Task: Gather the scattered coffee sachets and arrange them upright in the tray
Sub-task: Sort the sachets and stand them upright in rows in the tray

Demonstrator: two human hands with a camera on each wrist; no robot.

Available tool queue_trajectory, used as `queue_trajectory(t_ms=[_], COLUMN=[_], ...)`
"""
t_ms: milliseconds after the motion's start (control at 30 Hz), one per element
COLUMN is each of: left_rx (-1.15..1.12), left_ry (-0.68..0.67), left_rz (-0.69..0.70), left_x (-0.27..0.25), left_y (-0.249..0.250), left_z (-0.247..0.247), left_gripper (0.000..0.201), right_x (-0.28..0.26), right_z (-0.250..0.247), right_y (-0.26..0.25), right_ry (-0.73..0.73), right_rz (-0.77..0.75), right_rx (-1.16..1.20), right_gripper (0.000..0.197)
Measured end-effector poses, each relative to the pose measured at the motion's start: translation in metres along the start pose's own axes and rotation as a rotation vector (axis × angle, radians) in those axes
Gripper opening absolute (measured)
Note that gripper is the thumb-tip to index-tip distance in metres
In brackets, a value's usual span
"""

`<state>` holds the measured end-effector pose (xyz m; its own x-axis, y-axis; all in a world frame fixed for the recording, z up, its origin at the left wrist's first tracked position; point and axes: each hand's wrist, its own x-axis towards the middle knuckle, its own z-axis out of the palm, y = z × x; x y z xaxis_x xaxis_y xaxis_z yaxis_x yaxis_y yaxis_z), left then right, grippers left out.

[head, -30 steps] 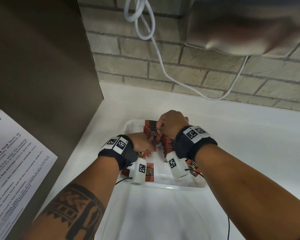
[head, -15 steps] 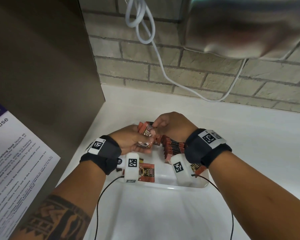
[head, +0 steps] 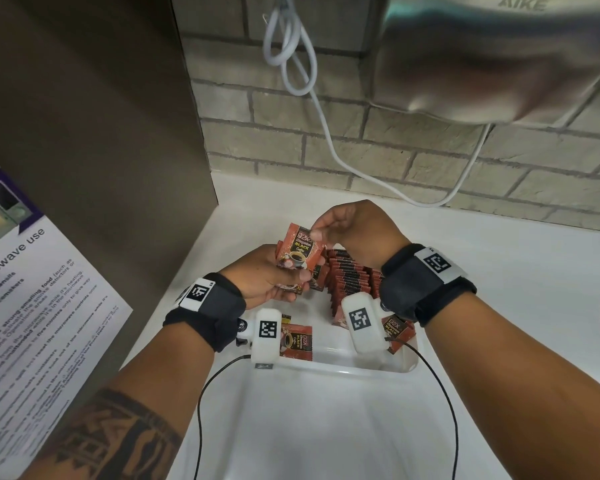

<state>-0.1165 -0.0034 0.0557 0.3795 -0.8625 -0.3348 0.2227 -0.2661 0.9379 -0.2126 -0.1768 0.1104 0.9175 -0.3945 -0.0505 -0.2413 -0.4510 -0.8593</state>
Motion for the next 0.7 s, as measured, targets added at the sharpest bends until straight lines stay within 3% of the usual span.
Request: queue_trajectory(t_ms=[133,267,433,600,700], left_rx=[0.119,0.498,0.767,0.927,0.971], left_ry=[0.068,0.164,0.029,-0.035,-0.065], left_rz=[-0.159,-0.451,-0.497,-0.485,-0.492], left_x=[-0.001,-0.002,0.007,0.025,0.034], left_y=[0.001,0.004,0.009,0.008,0.005], left_z=[-0.004,-0.013,0.006,0.025,0.027], left_gripper=[0.019,0.022,0.028,0.009,0.01], right_x=[0.003,0.005,0.016,0.023,0.027], right_z=[-0.002,-0.001,0.021,0.036,0.041], right_y=[0.002,0.013,0.027,0.037,0.044], right_ry=[0.058,0.043,0.011,-0.015,-0.028], right_rz=[0.005,0.039,0.201,0.272,0.281], right_rx=[-0.163,-0.394,-0.516,-0.616,-0.677], right_gripper=[0.003,0.005,0.01,0.017,0.021])
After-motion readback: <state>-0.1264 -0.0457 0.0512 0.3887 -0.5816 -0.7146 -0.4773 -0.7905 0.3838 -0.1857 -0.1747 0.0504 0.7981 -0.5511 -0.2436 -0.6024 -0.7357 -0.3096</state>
